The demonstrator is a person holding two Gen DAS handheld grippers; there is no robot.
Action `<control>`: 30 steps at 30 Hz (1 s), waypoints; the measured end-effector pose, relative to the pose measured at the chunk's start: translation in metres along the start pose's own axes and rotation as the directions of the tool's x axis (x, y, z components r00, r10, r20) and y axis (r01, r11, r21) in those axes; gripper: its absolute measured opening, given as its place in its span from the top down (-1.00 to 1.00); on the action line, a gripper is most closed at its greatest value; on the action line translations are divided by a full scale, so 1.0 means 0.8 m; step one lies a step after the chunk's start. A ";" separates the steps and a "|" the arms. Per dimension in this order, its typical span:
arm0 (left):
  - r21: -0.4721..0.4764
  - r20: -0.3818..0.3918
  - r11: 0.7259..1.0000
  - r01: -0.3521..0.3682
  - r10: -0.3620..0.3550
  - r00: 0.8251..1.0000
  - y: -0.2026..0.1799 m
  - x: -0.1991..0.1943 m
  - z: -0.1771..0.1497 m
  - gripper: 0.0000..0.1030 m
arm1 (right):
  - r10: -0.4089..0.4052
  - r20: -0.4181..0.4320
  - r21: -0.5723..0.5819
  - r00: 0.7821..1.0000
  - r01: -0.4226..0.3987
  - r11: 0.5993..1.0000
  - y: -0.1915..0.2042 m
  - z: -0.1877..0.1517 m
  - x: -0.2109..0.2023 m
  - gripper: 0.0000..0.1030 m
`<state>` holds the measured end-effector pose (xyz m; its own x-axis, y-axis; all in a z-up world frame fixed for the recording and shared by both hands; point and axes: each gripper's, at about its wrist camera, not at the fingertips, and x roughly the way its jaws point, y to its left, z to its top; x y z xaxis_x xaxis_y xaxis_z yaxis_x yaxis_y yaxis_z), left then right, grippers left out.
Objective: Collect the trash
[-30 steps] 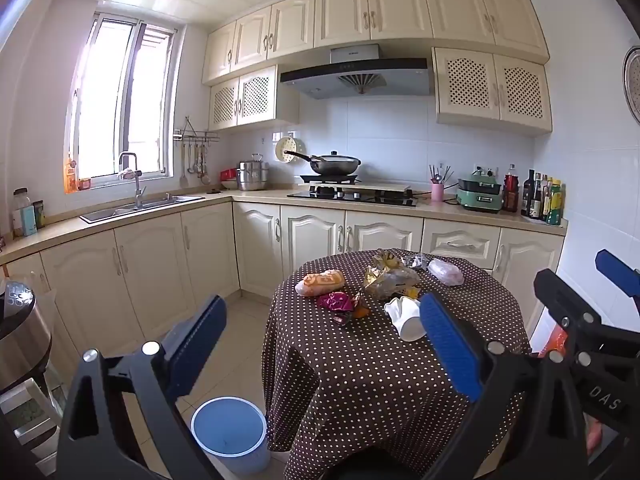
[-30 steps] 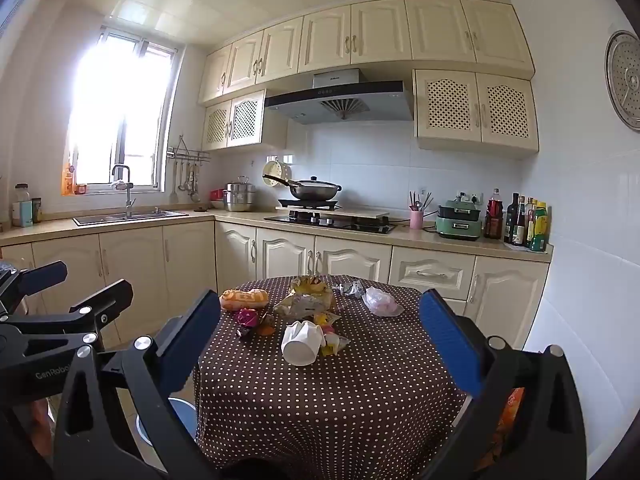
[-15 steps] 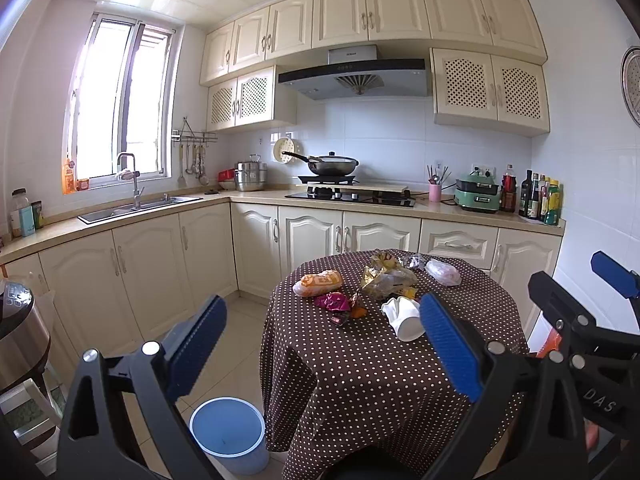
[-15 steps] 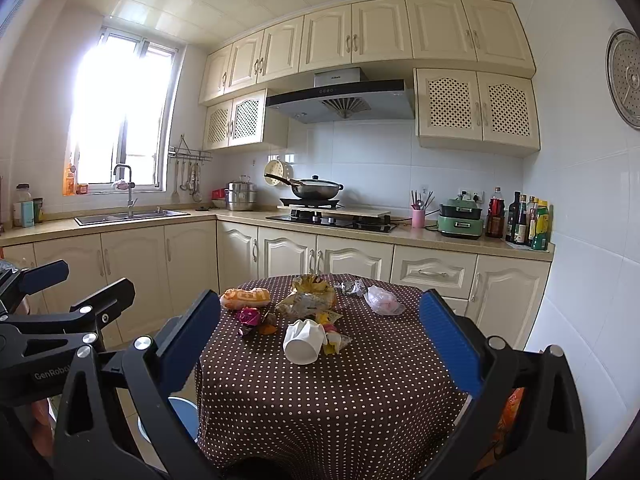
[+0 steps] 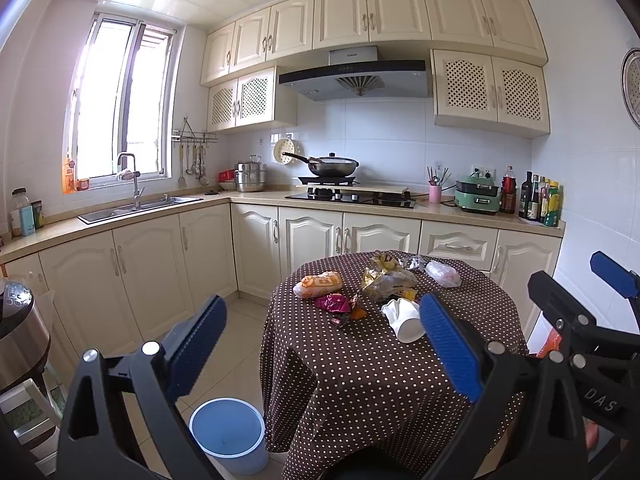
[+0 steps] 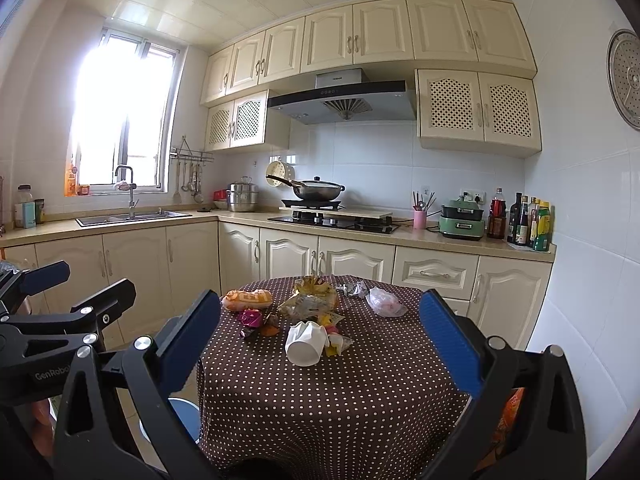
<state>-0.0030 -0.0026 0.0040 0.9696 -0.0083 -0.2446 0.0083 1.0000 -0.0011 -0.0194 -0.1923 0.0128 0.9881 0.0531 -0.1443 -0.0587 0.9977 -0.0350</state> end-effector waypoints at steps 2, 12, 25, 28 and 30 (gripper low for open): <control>0.000 0.001 1.000 0.001 -0.001 1.000 0.000 0.000 0.000 -0.85 | 0.001 0.001 0.000 1.000 -0.001 1.000 0.000 0.000 0.000 -0.86; -0.001 0.001 1.000 0.002 -0.002 1.000 0.001 0.000 0.002 -0.85 | 0.009 -0.001 0.003 1.000 -0.009 1.000 0.001 0.002 0.000 -0.86; -0.003 0.000 1.000 0.002 -0.002 1.000 0.003 0.000 0.000 -0.85 | 0.008 -0.002 0.002 1.000 -0.008 1.000 0.001 0.003 -0.001 -0.86; -0.003 -0.003 1.000 0.002 -0.002 1.000 0.003 0.000 0.000 -0.85 | 0.010 -0.003 0.002 1.000 -0.010 1.000 0.001 0.003 -0.001 -0.86; -0.003 -0.003 1.000 0.002 -0.002 1.000 0.004 0.000 0.001 -0.85 | 0.009 -0.002 0.001 1.000 -0.009 1.000 0.001 0.003 -0.001 -0.86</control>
<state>-0.0032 0.0003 0.0045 0.9689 -0.0106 -0.2472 0.0097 0.9999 -0.0045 -0.0201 -0.1912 0.0153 0.9872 0.0624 -0.1469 -0.0680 0.9971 -0.0331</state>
